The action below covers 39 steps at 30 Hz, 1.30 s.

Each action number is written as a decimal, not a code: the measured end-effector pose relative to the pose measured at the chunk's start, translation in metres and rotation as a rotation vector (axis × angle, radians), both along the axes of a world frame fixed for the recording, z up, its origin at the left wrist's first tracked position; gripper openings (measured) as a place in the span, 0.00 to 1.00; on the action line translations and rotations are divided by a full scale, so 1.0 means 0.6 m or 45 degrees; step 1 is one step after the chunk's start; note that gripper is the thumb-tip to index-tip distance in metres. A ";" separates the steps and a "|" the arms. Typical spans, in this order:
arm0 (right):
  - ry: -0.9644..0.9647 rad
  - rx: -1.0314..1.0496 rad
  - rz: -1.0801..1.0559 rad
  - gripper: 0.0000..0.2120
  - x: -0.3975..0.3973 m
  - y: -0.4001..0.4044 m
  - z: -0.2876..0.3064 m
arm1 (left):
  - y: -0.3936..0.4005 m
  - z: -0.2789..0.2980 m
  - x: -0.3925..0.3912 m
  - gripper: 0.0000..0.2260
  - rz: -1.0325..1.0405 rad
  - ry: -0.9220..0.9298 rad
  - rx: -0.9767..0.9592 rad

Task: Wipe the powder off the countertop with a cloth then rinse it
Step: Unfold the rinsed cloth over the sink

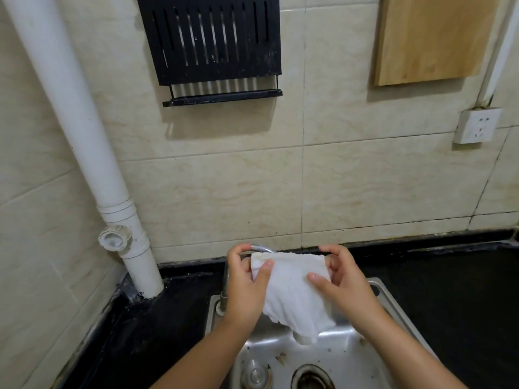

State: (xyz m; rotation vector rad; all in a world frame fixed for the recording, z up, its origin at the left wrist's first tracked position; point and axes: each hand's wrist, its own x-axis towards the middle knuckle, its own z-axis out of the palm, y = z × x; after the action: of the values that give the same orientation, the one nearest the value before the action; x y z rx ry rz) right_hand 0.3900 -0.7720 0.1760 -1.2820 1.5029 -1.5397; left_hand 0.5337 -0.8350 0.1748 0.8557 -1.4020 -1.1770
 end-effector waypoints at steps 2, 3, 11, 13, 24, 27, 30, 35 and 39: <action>0.043 0.095 0.143 0.25 0.001 -0.001 -0.006 | -0.008 -0.001 0.003 0.14 0.041 -0.022 0.008; 0.094 0.147 0.142 0.25 0.001 -0.003 -0.010 | -0.013 -0.003 0.003 0.14 0.050 -0.034 0.016; 0.123 0.060 -0.121 0.14 0.007 -0.017 -0.025 | -0.026 -0.025 -0.005 0.14 0.068 -0.150 -0.103; 0.161 -0.060 -0.160 0.15 0.011 -0.018 -0.029 | -0.030 -0.030 -0.006 0.16 -0.083 -0.135 -0.029; 0.229 -0.294 -0.300 0.06 -0.003 -0.034 -0.013 | -0.030 -0.036 -0.004 0.35 -0.391 -0.335 -0.016; 0.399 -0.356 -0.340 0.06 -0.006 -0.045 -0.001 | -0.046 -0.015 0.002 0.35 -0.379 -0.365 -0.027; 0.490 -0.410 -0.346 0.10 -0.005 -0.059 0.015 | -0.059 0.012 0.008 0.33 -0.331 -0.230 0.022; 0.590 -0.398 -0.217 0.15 0.003 -0.112 0.060 | -0.096 0.055 0.000 0.18 0.055 -0.089 0.012; 0.761 -0.357 -0.149 0.17 0.000 -0.175 0.133 | -0.146 0.116 0.009 0.14 0.259 -0.246 -0.230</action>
State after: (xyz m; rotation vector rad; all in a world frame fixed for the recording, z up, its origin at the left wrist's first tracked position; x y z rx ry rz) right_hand 0.3901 -0.8772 0.2559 -1.9771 1.7833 -1.5591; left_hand 0.5394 -0.9226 0.2446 0.9774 -1.5119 -0.8177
